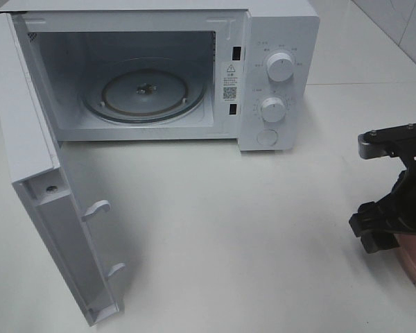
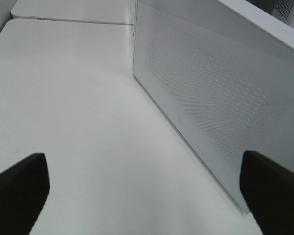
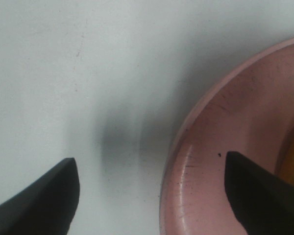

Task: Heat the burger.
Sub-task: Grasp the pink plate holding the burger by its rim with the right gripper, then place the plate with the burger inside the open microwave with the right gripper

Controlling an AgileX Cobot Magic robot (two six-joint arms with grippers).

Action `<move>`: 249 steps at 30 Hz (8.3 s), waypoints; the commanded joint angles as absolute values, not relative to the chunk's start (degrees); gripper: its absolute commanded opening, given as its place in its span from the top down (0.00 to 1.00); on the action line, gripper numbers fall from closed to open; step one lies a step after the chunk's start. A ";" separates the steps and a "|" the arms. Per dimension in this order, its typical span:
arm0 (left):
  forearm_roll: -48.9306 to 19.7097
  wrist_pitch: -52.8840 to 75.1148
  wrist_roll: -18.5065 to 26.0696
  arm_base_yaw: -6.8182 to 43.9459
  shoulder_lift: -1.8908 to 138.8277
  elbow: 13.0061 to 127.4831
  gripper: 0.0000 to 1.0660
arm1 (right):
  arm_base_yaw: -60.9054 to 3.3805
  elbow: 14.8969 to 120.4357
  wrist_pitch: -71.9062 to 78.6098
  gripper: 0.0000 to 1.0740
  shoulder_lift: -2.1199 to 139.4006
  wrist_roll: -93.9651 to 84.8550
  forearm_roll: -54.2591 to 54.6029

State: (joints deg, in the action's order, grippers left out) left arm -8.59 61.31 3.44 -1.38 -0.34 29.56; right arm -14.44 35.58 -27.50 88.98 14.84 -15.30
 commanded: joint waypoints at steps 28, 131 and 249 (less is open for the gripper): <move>-8.77 61.42 3.09 -1.43 -1.32 29.56 0.08 | -14.15 35.29 -22.80 0.34 100.10 20.57 -20.86; -8.77 61.42 3.09 -1.43 -1.32 29.56 0.08 | -57.35 36.67 -57.70 1.00 81.47 32.72 -46.58; -8.77 61.42 3.09 -1.43 -1.32 29.56 0.08 | -44.75 54.32 -21.26 1.00 93.56 -66.35 -17.42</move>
